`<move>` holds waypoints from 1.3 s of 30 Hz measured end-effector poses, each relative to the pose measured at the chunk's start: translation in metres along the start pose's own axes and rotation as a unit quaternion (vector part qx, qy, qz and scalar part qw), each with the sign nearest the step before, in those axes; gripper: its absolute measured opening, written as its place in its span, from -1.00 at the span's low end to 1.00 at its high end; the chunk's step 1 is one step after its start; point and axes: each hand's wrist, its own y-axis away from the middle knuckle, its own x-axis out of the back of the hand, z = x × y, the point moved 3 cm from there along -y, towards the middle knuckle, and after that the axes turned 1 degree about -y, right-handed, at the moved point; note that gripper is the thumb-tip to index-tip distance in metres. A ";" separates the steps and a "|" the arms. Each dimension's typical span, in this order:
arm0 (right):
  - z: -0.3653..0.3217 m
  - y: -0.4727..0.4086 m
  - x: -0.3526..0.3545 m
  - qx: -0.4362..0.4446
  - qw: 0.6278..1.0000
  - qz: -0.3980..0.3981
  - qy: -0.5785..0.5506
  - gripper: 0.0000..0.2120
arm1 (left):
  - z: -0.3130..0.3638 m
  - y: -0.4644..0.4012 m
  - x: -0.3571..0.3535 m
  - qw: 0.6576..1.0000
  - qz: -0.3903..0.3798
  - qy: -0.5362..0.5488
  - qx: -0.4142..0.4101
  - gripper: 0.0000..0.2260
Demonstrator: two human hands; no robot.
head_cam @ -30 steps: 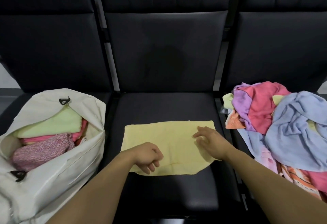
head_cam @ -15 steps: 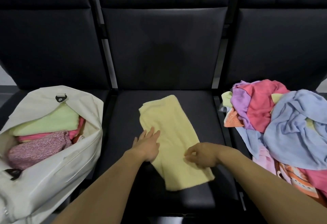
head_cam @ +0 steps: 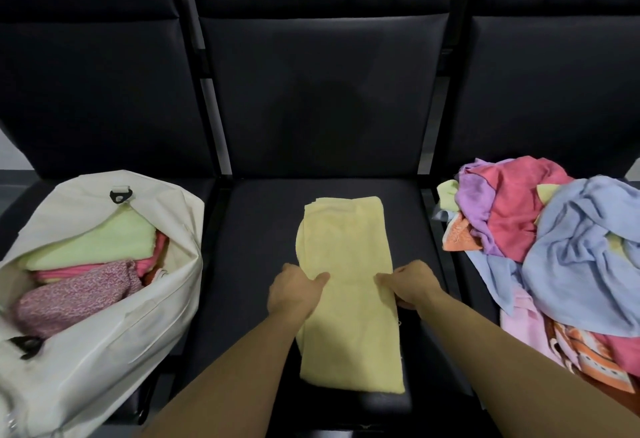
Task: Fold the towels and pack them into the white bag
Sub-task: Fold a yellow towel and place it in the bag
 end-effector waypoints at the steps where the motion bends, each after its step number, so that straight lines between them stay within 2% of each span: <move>1: 0.001 0.000 -0.002 -0.017 0.999 -0.015 -0.028 -0.72 | 0.005 0.002 -0.003 1.000 -0.017 0.015 -0.012 -0.49; 4: 0.002 0.001 -0.006 -0.043 0.995 -0.061 -0.060 -0.73 | 0.016 0.006 -0.013 0.993 -0.079 0.073 -0.040 -0.68; 7: 0.001 0.000 -0.005 -0.030 0.994 -0.077 -0.070 -0.74 | 0.014 0.003 -0.015 0.985 -0.093 0.139 -0.033 -0.70; 10: -0.001 0.004 0.005 0.010 0.992 -0.071 -0.103 -0.62 | 0.007 -0.004 -0.005 0.969 -0.070 0.236 -0.019 -0.69; 13: -0.011 0.016 0.016 0.077 0.980 -0.064 -0.173 -0.64 | 0.012 -0.001 0.015 0.938 -0.015 0.343 -0.046 -0.75; 16: -0.030 0.028 0.026 0.179 0.953 -0.019 -0.242 -0.71 | 0.026 0.016 0.041 0.920 0.042 0.373 -0.114 -0.78; 18: -0.045 0.043 0.032 0.248 0.922 -0.002 -0.297 -0.80 | 0.036 0.029 0.053 0.890 0.029 0.432 -0.142 -0.91; 20: -0.052 0.052 0.035 0.304 0.905 0.029 -0.296 -0.84 | 0.041 0.039 0.059 0.865 0.008 0.469 -0.179 -0.83; 23: -0.055 0.057 0.034 0.357 0.895 0.023 -0.265 -0.90 | 0.041 0.041 0.065 0.867 0.007 0.440 -0.233 -0.85; 28: -0.053 0.056 0.029 0.357 0.899 -0.019 -0.253 -0.70 | 0.037 0.037 0.070 0.884 0.043 0.385 -0.261 -0.81; 31: -0.046 0.049 0.021 0.315 0.916 -0.021 -0.246 -0.71 | 0.031 0.030 0.063 0.907 0.011 0.355 -0.227 -0.80; 34: -0.027 0.030 0.014 0.249 0.955 0.000 -0.161 -0.54 | 0.008 0.013 0.044 0.960 -0.051 0.246 -0.121 -0.61; 36: -0.009 0.016 0.013 0.185 0.979 0.035 -0.072 -0.39 | -0.009 0.003 0.038 0.993 -0.030 0.110 -0.041 -0.48; 37: -0.003 0.012 0.013 0.164 0.985 0.040 -0.030 -0.36 | -0.013 0.001 0.038 0.997 -0.002 0.063 -0.032 -0.44; 39: 0.000 0.008 0.009 0.138 0.989 0.029 0.039 -0.40 | -0.009 0.003 0.038 0.996 0.041 0.034 -0.074 -0.45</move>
